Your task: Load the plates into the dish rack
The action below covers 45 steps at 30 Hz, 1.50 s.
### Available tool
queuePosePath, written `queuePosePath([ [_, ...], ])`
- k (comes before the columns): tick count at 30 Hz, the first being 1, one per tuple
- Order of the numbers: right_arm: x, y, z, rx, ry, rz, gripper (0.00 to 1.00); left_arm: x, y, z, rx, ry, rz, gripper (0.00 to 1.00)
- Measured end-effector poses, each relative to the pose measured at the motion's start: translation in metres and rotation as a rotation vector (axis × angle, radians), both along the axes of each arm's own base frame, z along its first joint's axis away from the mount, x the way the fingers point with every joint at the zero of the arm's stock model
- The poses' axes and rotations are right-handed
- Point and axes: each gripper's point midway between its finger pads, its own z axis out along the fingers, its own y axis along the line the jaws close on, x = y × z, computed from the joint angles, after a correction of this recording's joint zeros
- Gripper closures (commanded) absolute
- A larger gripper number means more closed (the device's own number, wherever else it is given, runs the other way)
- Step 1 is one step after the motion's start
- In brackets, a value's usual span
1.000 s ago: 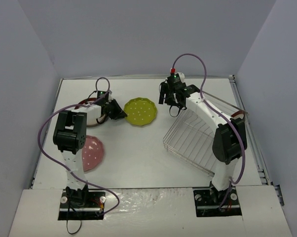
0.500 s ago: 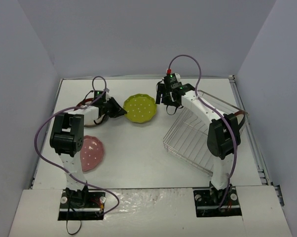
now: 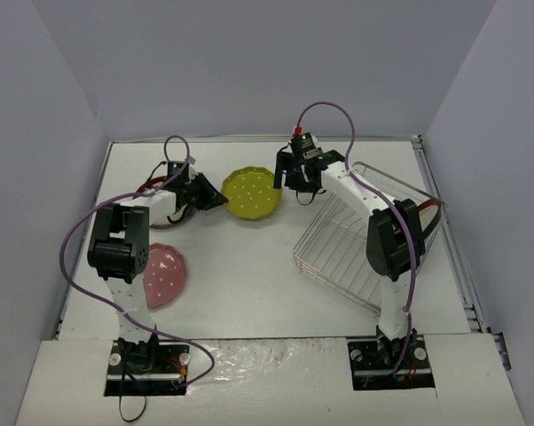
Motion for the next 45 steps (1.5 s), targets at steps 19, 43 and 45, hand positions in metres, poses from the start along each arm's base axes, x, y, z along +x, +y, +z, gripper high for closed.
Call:
queuePosePath([
  [19, 0.017, 0.013, -0.01, 0.297, 0.027, -0.022, 0.25, 0.005, 0.003, 0.035, -0.03, -0.062, 0.001, 1.0],
  [43, 0.018, 0.048, 0.008, 0.833, 0.012, -0.044, 0.26, 0.012, 0.001, 0.074, -0.046, -0.122, -0.009, 1.0],
  [45, 0.021, 0.05, 0.016, 0.874, -0.003, -0.047, 0.26, 0.011, 0.001, 0.074, -0.046, -0.122, -0.01, 1.0],
])
